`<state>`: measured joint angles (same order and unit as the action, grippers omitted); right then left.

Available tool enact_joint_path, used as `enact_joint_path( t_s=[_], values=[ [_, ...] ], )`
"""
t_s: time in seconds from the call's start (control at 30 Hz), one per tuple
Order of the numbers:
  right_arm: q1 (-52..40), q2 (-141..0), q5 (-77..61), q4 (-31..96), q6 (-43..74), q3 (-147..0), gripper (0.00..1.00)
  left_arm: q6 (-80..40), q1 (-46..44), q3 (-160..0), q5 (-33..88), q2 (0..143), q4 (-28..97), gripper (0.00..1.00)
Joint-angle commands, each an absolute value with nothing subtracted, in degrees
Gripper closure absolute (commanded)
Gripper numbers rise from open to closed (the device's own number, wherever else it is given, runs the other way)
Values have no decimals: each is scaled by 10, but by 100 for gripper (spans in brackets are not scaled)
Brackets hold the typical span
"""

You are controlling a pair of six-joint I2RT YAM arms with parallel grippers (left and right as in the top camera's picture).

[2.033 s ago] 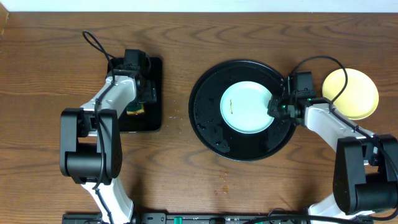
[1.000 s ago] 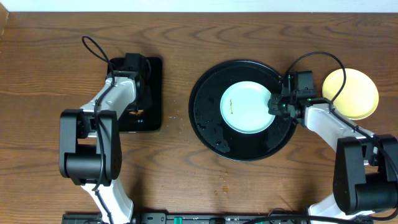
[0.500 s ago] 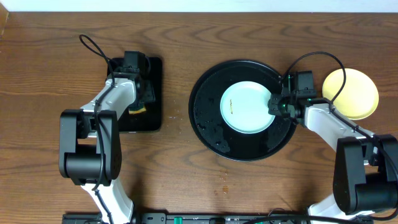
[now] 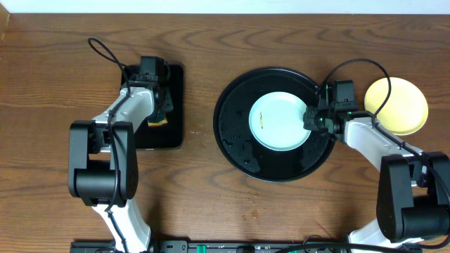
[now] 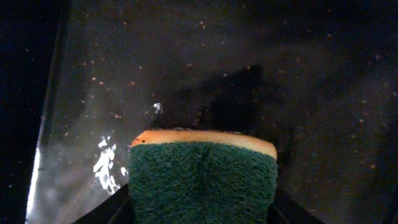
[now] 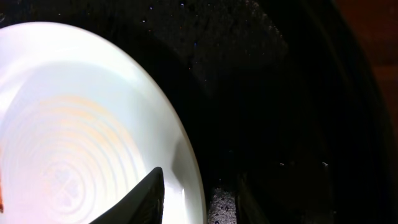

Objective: Clean dirty plates on tray and stack at the side

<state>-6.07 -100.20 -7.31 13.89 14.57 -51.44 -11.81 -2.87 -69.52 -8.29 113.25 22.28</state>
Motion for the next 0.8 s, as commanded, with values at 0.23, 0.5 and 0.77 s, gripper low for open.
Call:
enact_joint_path(
  t_s=[0.23,0.5,0.77],
  values=[
    [-63,-1016,-62,124,126,-505,82,-113,-27,-677,-81,1173,248,92],
    [-72,-1016,-63,121,125,-505,99,-113,-27,-684,-81,1126,252,92],
    [-72,-1016,-63,120,117,-505,99,-113,-31,-684,-42,991,269,93]
  ],
)
